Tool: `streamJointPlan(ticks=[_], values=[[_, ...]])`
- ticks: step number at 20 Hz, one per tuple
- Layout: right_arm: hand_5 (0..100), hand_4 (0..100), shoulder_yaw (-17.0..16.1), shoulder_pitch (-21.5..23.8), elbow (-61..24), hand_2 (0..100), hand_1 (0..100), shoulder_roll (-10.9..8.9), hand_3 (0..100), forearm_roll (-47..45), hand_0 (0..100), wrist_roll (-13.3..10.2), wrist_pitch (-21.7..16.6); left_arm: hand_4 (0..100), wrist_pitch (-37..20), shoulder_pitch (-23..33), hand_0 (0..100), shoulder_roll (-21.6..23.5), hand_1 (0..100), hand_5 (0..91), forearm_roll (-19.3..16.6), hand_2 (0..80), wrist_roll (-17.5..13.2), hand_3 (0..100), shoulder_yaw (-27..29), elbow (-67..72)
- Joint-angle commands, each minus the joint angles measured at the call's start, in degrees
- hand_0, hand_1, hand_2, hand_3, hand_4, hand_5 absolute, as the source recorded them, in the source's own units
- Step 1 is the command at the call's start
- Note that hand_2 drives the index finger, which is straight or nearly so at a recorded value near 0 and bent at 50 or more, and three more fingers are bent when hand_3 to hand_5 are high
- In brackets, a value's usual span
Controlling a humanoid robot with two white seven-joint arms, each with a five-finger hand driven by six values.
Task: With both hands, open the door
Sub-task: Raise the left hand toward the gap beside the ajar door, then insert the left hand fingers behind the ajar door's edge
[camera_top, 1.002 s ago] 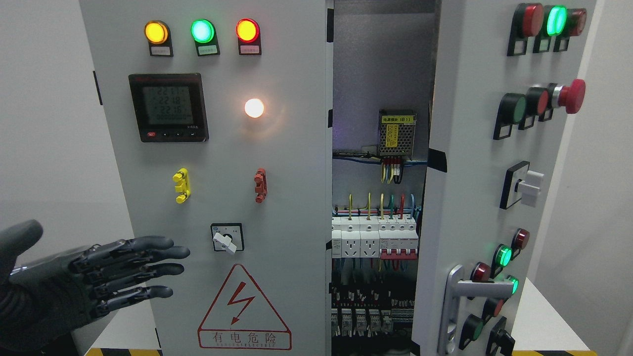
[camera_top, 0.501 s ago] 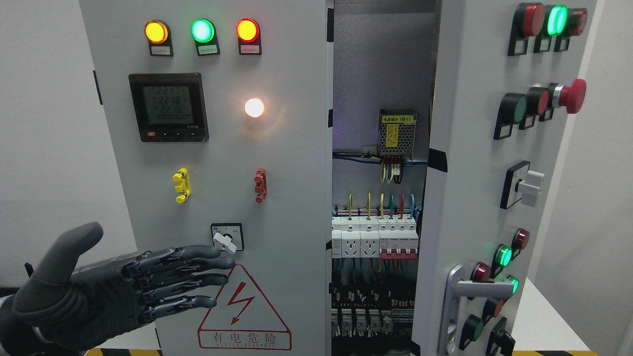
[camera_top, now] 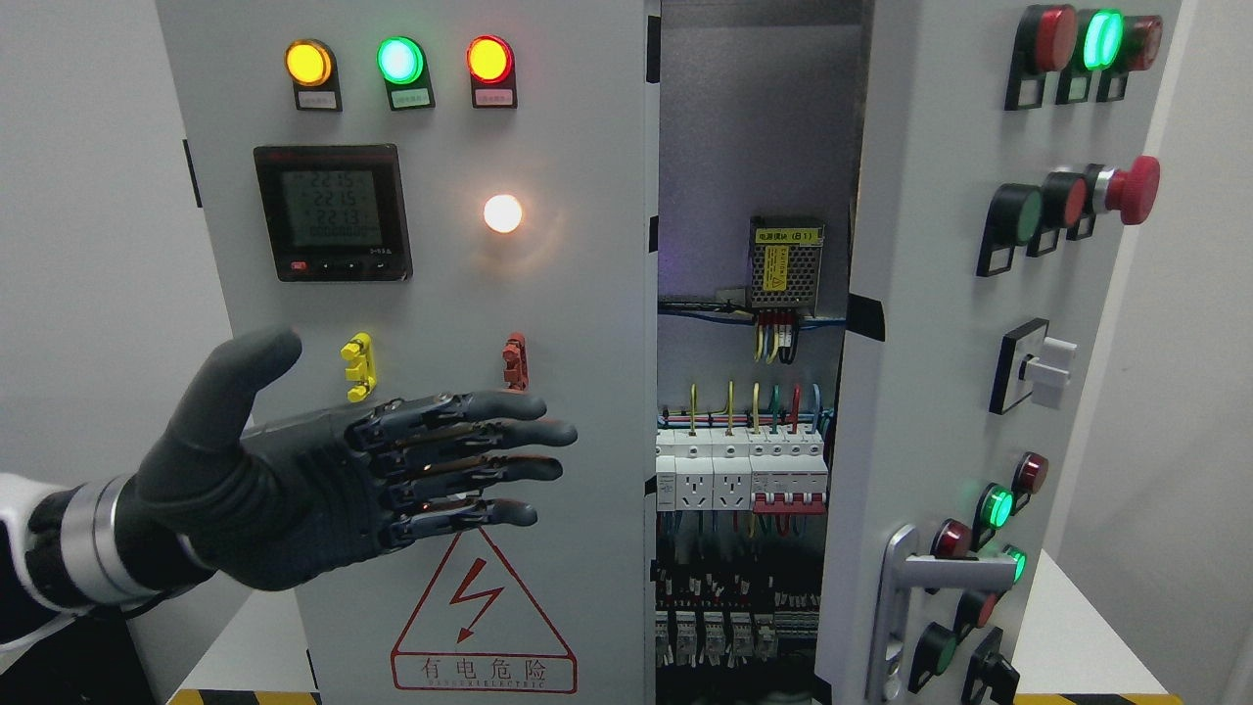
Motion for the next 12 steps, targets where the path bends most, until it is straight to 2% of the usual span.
streamJointPlan(ticks=[1, 7, 12], values=[[0, 0, 0.0, 0.0, 0.0, 0, 0, 0.00, 0, -0.6, 38, 0.0, 0.0, 0, 0.0, -10.8, 0, -15.2, 0, 0.0, 4.5, 0.0, 3.5, 0, -19.6, 12.2], [0, 0, 0.0, 0.0, 0.0, 0, 0, 0.00, 0, -0.6, 38, 0.0, 0.0, 0, 0.4, -13.0, 0, -22.7, 0, 0.0, 6.3, 0.0, 8.9, 0, -19.7, 13.8], [0, 0, 0.0, 0.0, 0.0, 0, 0, 0.00, 0, -0.7, 38, 0.0, 0.0, 0, 0.4, -13.4, 0, -28.7, 0, 0.0, 6.3, 0.0, 12.7, 0, -18.4, 14.0]])
